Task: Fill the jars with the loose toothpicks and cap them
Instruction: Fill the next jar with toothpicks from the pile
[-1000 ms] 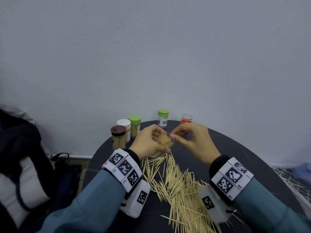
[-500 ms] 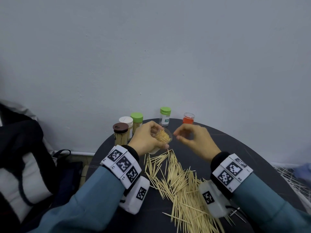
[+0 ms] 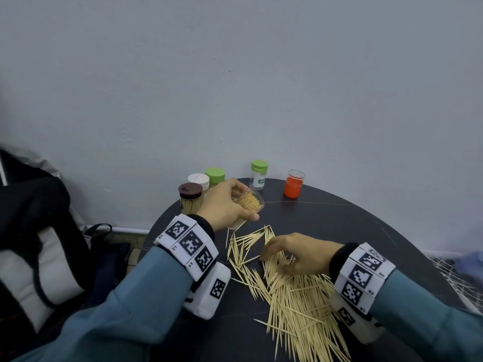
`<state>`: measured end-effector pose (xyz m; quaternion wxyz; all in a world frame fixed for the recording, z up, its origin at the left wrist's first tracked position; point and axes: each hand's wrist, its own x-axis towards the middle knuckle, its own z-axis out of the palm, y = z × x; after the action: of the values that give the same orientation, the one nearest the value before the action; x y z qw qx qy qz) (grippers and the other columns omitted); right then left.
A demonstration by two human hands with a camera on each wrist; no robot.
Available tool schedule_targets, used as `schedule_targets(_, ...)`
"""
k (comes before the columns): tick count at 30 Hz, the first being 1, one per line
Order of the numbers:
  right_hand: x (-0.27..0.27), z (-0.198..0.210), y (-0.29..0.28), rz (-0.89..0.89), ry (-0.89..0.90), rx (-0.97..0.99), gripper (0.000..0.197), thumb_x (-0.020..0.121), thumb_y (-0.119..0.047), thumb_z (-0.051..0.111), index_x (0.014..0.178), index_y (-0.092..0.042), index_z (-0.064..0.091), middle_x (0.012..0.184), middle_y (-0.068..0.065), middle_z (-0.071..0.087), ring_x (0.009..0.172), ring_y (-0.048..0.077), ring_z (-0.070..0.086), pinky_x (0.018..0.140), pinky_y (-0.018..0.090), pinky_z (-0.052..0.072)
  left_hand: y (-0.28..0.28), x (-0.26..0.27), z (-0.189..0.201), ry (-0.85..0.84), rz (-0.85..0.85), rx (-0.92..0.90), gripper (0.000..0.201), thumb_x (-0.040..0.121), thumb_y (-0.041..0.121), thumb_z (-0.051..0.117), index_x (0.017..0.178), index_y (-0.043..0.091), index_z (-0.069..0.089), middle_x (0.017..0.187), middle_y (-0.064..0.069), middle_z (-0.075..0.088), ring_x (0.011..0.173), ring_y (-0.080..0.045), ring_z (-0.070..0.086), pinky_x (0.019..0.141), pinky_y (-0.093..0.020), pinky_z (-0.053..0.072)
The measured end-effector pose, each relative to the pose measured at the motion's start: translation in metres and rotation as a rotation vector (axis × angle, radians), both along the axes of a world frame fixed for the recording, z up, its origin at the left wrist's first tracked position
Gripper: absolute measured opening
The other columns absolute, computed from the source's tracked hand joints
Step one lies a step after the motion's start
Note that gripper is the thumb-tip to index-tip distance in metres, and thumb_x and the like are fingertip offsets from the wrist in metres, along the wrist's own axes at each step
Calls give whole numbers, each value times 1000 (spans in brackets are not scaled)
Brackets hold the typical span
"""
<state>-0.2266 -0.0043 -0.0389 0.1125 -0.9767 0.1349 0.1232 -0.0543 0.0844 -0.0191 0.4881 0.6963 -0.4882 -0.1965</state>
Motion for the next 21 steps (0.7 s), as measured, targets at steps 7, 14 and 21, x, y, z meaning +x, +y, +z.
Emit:
schedule_targets(7, -13, 5, 7, 15, 85, -83, 48, 79, -22, 67, 126, -20, 53, 138, -7, 42, 125, 14, 42, 106, 37, 36, -2, -4, -1, -12, -17, 16, 56, 60, 12, 88, 108, 14, 58, 103, 2, 58, 97, -14, 54, 86, -25, 45)
schedule_targets(14, -16, 6, 9, 60, 87, -158, 43, 87, -21, 61, 128, -25, 49, 132, -6, 45, 119, 15, 47, 99, 37, 43, 0, -6, 0, -39, -29, 30, 56, 63, 12, 86, 111, 13, 57, 101, 5, 54, 99, -12, 52, 84, -22, 41)
schedule_targets(21, -14, 7, 11, 155, 81, -303, 28, 90, -15, 57, 117, -20, 56, 122, -3, 52, 113, 15, 51, 100, 35, 38, -1, -6, 0, -35, -27, 41, 55, 62, 12, 86, 108, 15, 56, 106, 1, 57, 101, -15, 53, 87, -25, 44)
